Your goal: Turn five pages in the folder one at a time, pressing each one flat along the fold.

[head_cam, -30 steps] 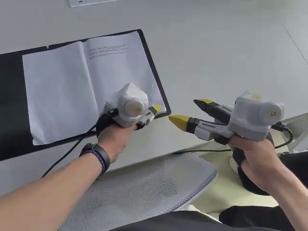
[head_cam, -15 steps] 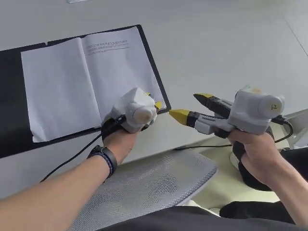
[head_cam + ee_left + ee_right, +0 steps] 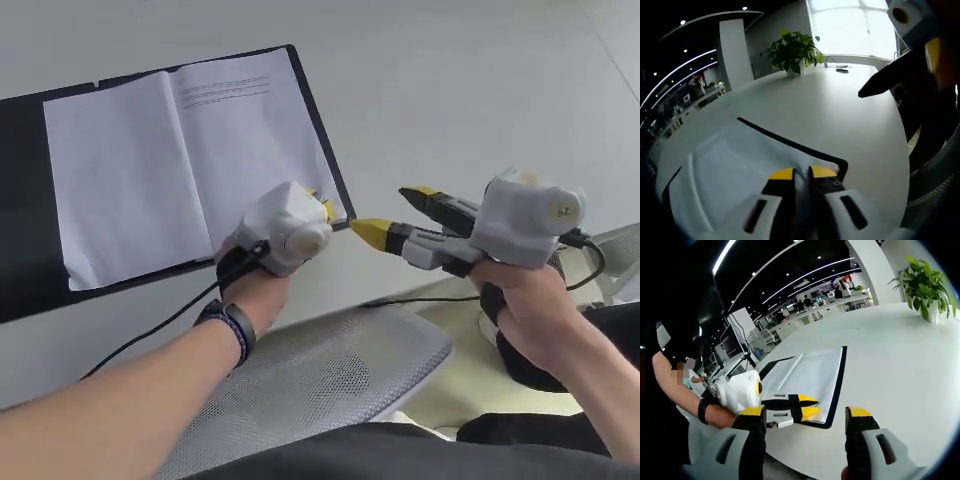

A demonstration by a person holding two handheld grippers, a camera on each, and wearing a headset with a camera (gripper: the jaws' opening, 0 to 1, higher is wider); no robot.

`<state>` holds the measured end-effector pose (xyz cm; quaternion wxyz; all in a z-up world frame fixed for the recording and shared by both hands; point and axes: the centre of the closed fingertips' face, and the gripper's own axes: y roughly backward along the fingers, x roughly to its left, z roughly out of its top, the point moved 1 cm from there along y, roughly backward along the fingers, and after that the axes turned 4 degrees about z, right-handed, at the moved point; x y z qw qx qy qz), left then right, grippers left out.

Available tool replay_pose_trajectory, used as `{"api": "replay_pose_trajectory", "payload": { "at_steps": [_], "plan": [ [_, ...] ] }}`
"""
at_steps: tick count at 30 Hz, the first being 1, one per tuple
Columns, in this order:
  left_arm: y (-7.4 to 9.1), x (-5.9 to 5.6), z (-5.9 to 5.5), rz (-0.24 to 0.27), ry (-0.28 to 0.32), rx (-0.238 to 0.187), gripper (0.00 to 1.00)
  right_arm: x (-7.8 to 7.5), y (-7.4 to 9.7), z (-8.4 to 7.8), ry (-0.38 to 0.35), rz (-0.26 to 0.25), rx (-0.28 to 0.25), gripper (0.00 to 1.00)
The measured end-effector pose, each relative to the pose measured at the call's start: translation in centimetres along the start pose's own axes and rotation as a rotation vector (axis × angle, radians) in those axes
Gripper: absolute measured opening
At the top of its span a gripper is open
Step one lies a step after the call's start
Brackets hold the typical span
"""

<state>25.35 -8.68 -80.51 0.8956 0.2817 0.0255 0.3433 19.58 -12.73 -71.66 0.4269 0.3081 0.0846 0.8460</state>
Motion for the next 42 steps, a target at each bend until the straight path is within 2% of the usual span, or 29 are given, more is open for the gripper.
{"api": "replay_pose_trajectory", "payload": {
  "at_steps": [3,16,17,18,20,29,42],
  "plan": [
    [-0.1,0.4,0.0,0.016,-0.016,0.002,0.02,-0.6,-0.8,0.4,-0.004,0.006,-0.003,0.62],
    [0.0,0.6,0.0,0.031,-0.021,-0.001,0.00,-1.5,-4.3,1.8,0.006,0.051,0.008,0.59],
    [0.2,1.8,-0.5,0.096,0.000,0.027,0.00,-1.6,-4.5,1.8,0.003,0.054,0.006,0.58],
    [-0.3,1.2,0.2,0.044,0.019,-0.004,0.00,-1.7,-5.0,1.7,-0.007,0.061,0.007,0.58],
    [-0.2,0.9,-0.1,0.041,-0.015,0.001,0.00,-2.1,-5.8,1.4,-0.010,0.068,0.021,0.57],
    [-0.2,0.8,0.0,0.035,-0.007,-0.010,0.00,-2.5,-9.3,0.7,-0.056,0.112,0.059,0.52],
    [-0.2,0.9,0.0,0.026,0.001,-0.015,0.00,-2.7,-10.4,0.0,-0.099,0.146,0.088,0.50]
  ]
}}
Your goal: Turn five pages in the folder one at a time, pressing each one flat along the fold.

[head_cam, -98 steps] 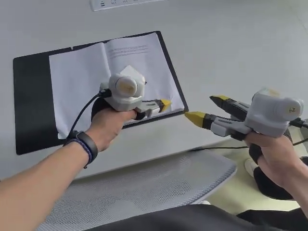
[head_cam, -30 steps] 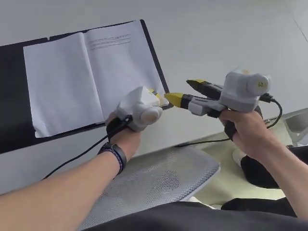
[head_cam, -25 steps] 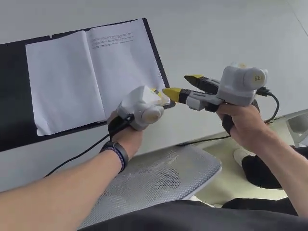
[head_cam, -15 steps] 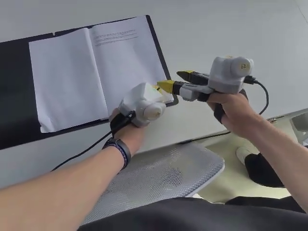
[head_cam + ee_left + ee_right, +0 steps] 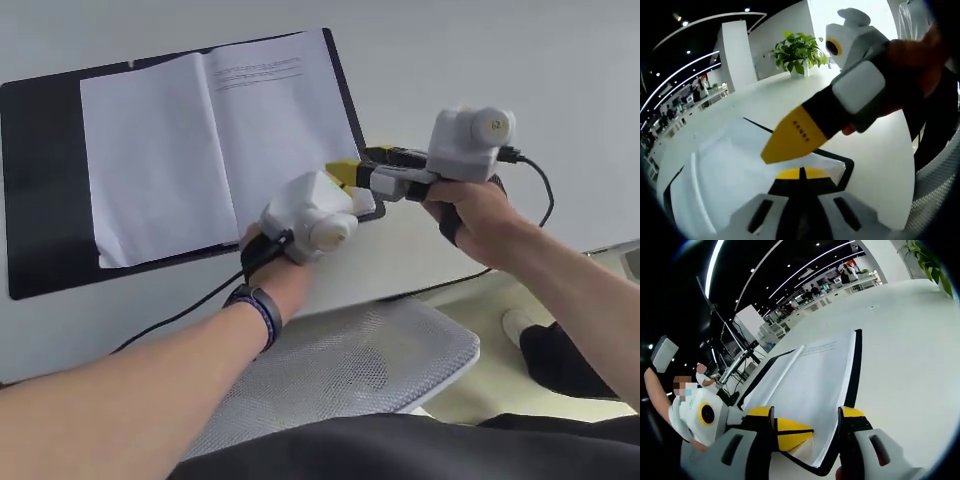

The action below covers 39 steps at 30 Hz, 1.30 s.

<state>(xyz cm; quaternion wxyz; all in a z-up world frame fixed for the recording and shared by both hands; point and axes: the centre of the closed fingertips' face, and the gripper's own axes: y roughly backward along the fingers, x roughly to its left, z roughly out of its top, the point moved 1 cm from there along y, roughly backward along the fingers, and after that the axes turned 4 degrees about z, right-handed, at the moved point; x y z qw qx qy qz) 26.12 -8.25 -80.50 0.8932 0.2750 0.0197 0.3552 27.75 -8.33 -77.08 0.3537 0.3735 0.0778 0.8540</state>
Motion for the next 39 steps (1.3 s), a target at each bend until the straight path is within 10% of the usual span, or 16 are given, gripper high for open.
{"api": "replay_pose_trajectory", "payload": {
  "at_steps": [13,32,39],
  "plan": [
    [-0.2,0.0,0.2,-0.007,-0.003,0.001,0.00,-0.1,0.0,0.2,-0.035,0.008,-0.019,0.46],
    [-0.2,0.0,0.3,-0.013,0.006,-0.001,0.00,-2.2,-0.8,0.1,-0.075,-0.057,-0.014,0.00],
    [-0.2,0.1,0.4,-0.039,0.017,0.008,0.00,-2.3,-0.6,0.1,-0.097,-0.070,-0.021,0.00]
  ]
}}
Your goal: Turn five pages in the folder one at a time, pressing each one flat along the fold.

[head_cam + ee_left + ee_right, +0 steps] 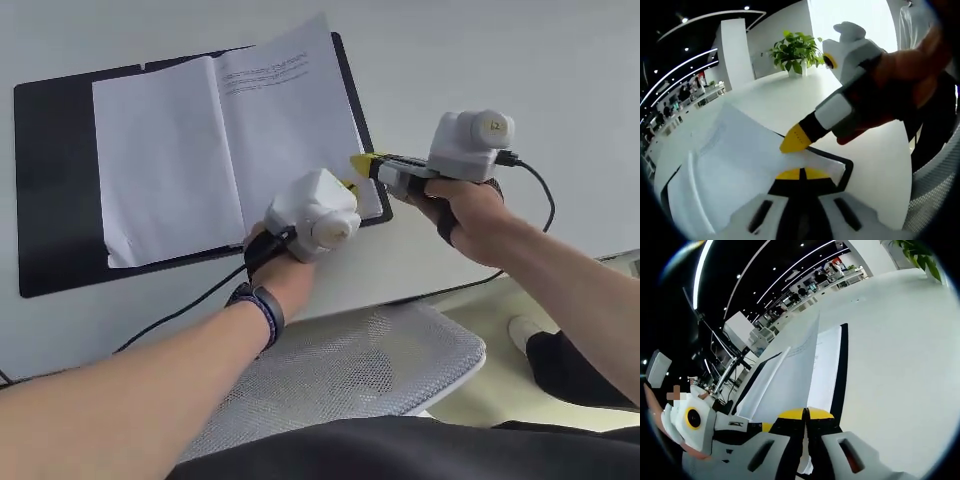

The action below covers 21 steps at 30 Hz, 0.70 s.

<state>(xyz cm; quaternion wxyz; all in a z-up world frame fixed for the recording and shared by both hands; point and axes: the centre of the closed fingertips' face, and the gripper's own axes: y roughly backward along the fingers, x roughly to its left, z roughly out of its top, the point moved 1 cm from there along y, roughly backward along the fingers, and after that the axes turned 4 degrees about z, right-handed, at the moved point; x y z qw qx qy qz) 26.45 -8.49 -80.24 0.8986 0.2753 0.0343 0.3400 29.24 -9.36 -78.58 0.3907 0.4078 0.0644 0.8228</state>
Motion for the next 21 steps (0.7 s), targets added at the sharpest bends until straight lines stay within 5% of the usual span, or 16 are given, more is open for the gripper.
{"api": "replay_pose_trajectory", "payload": {
  "at_steps": [6,11,21],
  "plan": [
    [0.1,0.1,0.1,-0.039,0.074,0.022,0.00,0.4,0.1,0.0,-0.012,0.003,-0.005,0.00],
    [0.4,-0.8,0.3,-0.100,0.178,0.035,0.11,0.5,0.1,0.1,-0.006,-0.001,-0.002,0.00],
    [1.4,-0.7,0.2,-0.131,0.170,0.061,0.26,1.0,0.3,0.5,-0.003,0.003,-0.008,0.00]
  ]
}}
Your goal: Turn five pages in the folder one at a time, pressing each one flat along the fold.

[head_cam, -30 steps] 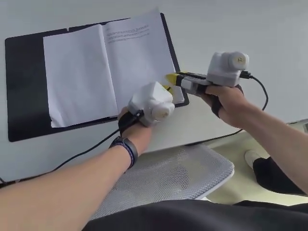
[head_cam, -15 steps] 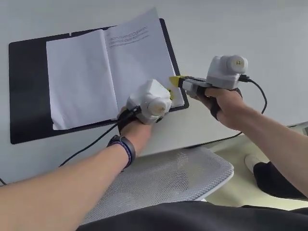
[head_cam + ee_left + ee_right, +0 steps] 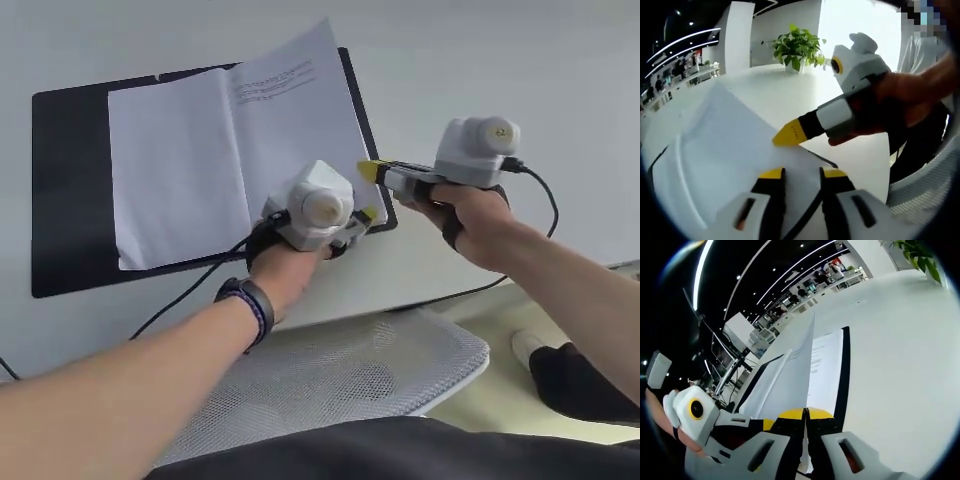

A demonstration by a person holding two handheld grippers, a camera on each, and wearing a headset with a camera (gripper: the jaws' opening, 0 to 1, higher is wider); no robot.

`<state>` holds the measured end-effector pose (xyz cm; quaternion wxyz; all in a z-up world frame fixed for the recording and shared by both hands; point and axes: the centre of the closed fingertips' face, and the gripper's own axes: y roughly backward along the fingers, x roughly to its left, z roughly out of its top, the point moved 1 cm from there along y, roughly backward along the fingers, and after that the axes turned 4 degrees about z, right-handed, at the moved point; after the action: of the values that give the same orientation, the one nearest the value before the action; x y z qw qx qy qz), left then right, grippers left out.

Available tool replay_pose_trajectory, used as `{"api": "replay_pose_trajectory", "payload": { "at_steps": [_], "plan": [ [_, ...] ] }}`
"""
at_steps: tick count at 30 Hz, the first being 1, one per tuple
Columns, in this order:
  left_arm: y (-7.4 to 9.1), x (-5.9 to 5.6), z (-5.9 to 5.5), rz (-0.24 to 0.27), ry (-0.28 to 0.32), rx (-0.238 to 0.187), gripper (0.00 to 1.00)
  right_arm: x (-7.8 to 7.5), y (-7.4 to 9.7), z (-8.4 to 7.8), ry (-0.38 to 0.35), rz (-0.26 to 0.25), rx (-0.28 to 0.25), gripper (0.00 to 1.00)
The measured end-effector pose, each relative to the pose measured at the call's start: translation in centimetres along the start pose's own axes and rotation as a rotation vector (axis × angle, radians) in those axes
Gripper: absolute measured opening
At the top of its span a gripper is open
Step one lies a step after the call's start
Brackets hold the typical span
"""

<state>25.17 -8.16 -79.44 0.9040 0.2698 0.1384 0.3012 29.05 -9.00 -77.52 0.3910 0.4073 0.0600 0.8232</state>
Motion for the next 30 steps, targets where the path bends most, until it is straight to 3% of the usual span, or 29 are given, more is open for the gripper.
{"api": "replay_pose_trajectory", "payload": {
  "at_steps": [6,16,20,30],
  "plan": [
    [1.4,0.3,0.4,-0.009,-0.010,0.001,0.37,0.2,0.3,0.5,-0.010,0.000,-0.020,0.00],
    [4.6,1.7,1.0,-0.003,-0.029,-0.022,0.45,1.4,0.8,1.5,0.018,0.011,-0.036,0.00],
    [6.3,2.8,1.1,0.013,-0.025,-0.034,0.46,2.0,0.9,1.9,0.030,0.017,-0.042,0.00],
    [11.1,6.1,0.0,0.073,-0.003,-0.052,0.53,4.4,1.2,3.2,0.064,0.049,-0.068,0.00]
  ]
}}
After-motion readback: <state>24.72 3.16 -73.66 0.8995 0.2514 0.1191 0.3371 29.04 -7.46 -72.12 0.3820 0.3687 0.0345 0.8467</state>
